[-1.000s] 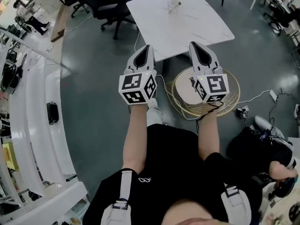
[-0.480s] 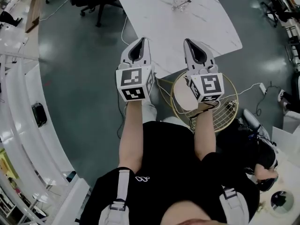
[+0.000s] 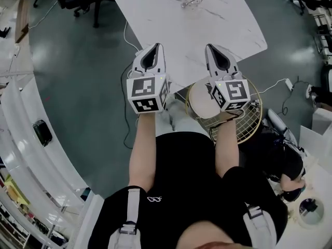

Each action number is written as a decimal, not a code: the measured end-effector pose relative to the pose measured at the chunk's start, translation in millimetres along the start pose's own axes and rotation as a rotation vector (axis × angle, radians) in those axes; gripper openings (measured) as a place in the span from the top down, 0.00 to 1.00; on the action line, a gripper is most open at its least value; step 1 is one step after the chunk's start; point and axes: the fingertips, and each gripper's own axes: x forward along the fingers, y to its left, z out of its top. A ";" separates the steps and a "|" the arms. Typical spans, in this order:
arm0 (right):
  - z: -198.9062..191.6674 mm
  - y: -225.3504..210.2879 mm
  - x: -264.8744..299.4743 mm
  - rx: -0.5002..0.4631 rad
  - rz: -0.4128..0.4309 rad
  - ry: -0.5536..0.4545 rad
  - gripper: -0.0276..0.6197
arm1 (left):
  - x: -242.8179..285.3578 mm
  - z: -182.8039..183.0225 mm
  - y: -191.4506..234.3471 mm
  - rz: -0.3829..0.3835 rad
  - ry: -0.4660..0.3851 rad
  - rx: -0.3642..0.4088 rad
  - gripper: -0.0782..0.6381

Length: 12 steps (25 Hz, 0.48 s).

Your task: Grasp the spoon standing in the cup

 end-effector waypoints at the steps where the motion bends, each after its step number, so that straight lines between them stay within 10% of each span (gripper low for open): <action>1: -0.8 -2.5 5.8 -0.001 0.011 -0.003 0.95 | 6.8 1.5 0.3 -0.001 0.003 0.004 0.87; 12: 17.4 -86.1 80.5 0.003 0.054 -0.035 0.95 | 46.6 -2.5 -11.1 0.013 0.054 0.024 0.87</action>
